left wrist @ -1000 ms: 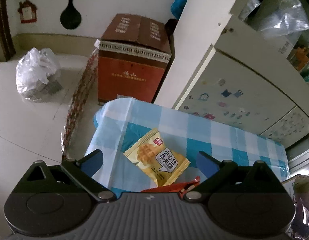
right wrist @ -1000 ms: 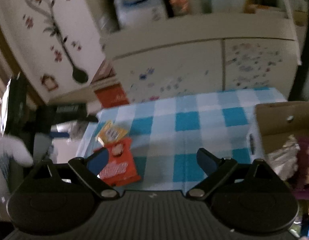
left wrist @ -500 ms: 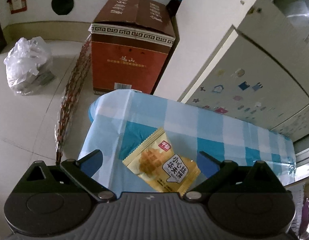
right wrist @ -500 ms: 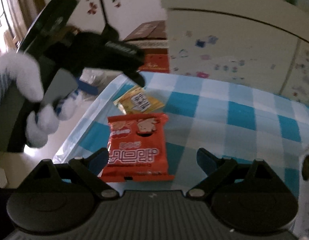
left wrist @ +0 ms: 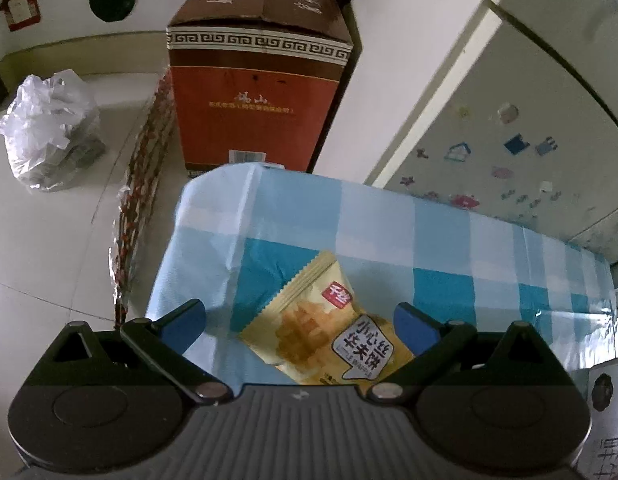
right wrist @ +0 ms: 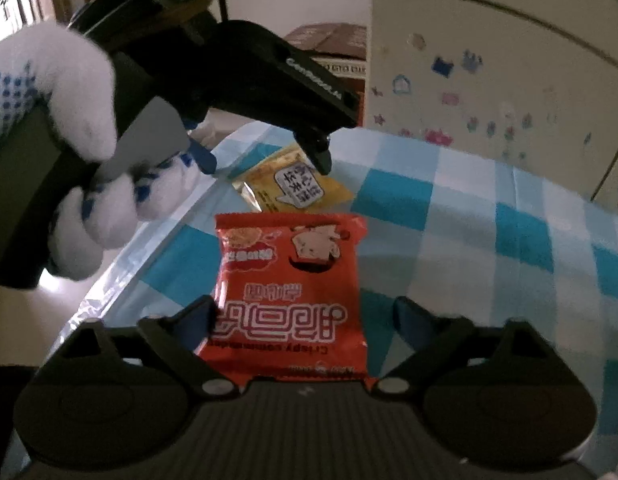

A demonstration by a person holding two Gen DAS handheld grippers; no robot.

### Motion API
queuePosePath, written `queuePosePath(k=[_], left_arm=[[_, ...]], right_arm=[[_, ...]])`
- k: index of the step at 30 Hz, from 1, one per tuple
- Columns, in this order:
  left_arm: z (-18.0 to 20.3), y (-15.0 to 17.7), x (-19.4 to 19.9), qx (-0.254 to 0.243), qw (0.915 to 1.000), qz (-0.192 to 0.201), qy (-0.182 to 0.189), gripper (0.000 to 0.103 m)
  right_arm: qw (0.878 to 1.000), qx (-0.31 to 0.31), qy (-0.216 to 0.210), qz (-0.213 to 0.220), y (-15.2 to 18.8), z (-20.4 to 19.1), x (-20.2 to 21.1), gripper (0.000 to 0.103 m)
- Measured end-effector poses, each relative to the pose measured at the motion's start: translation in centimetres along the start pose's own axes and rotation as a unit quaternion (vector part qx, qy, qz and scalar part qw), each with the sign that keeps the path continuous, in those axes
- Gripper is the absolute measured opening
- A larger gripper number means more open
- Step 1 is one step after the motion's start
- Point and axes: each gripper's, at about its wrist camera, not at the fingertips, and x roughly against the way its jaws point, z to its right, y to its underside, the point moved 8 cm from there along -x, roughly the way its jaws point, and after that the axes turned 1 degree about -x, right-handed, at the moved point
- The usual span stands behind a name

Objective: Organize snacks
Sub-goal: 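Grasp the red packet with the right gripper while the left gripper approaches the yellow waffle packet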

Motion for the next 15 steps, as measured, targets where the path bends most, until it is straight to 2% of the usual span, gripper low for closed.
queuePosePath(k=[2,4,8,13,15], left_arm=[[0.4,0.1,-0.1,-0.010,1.0000,0.001,-0.001,0.103],[0.8,0.5,-0.2,-0.021,0.9998,0.000,-0.001,0.103],[1.8,1.1,-0.3,-0.056,0.9984,0.001,-0.010,0.103],[2.2,1.6,-0.1,-0.064,0.9979,0.013,-0.004,0.102],[2.4,1.9,0.0,-0.081,0.9965,0.017,-0.013,0.097]], right_arm=[[1.000,-0.008,0.003,-0.001,0.0,0.3,0.3,0.075],[1.000,-0.013,0.004,-0.008,-0.1,0.6,0.5,0.070],[0.998,-0.048,0.022,-0.022,0.4,2.0,1.3,0.068],[0.993,-0.103,0.051,-0.043,1.3,4.5,2.6,0.068],[0.989,-0.117,0.065,-0.055,1.8,5.4,3.4,0.068]])
